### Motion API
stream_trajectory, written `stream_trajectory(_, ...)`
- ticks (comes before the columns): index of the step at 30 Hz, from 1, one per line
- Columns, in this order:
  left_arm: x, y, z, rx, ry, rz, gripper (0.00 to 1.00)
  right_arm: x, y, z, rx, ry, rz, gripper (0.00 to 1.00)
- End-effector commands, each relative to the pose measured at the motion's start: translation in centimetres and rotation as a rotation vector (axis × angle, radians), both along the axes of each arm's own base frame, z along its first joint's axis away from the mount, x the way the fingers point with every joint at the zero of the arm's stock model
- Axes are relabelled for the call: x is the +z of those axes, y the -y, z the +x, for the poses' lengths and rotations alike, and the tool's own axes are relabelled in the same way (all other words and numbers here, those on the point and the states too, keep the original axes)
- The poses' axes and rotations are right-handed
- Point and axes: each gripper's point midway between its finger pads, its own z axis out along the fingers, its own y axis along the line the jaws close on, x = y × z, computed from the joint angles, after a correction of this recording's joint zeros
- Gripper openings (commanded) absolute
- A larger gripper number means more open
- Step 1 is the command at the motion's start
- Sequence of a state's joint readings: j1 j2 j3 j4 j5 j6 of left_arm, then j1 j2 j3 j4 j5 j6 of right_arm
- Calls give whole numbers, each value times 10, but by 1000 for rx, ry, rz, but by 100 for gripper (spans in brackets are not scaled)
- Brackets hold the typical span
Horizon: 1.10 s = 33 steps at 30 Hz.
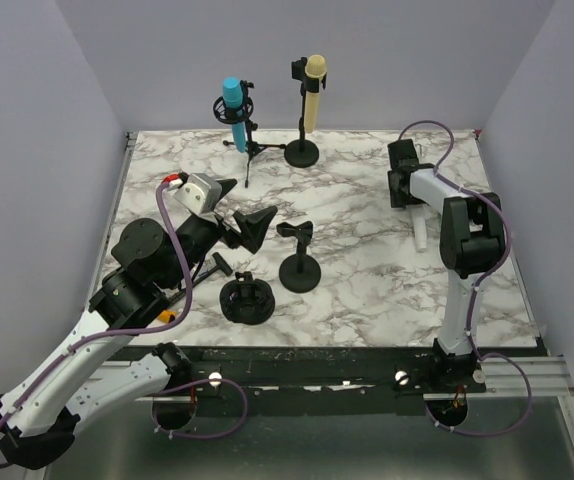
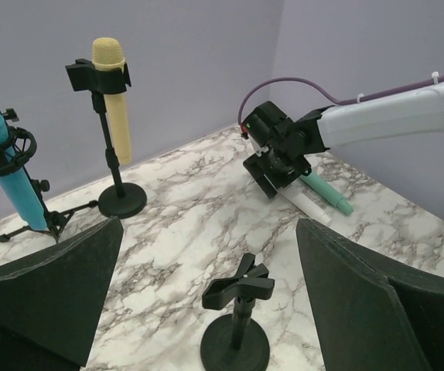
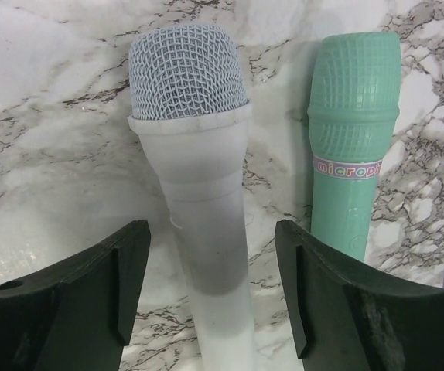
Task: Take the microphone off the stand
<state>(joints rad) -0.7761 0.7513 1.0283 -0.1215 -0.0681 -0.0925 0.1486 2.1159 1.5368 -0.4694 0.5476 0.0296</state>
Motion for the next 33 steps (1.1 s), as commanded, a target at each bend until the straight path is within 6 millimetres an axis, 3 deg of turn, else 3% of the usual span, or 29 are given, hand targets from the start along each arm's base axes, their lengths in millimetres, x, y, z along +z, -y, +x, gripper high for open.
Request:
stream_trajectory(1, 1, -3, -2, 9, 15, 4, 99, 3, -10, 1, 15, -12, 70, 75)
stream_trajectory(6, 2, -3, -2, 10, 17, 2, 99, 34, -21, 7, 32, 57, 138, 80)
stream_trajectory(12, 2, -5, -1, 21, 19, 5, 99, 95, -58, 23, 104, 254, 357, 82)
stream_trajectory(15, 2, -5, 0, 23, 19, 6, 99, 140, -96, 34, 182, 434, 579, 86)
stream_trajectory(19, 1, -4, 0, 22, 16, 10, 99, 223, -165, 32, 425, 728, 998, 95)
stream_trajectory(21, 2, -5, 0, 24, 17, 8, 99, 255, -184, 26, 521, 840, 1138, 98)
stream_trajectory(24, 4, -7, -3, 21, 23, -4, 99, 287, -201, 30, 607, 942, 1259, 98)
stream_trajectory(28, 10, -9, -8, 10, 32, -15, 99, 315, -219, 40, 702, 1045, 1354, 99)
stream_trajectory(33, 11, -11, -8, 20, 36, -21, 99, 322, -241, 69, 747, 1088, 1366, 100)
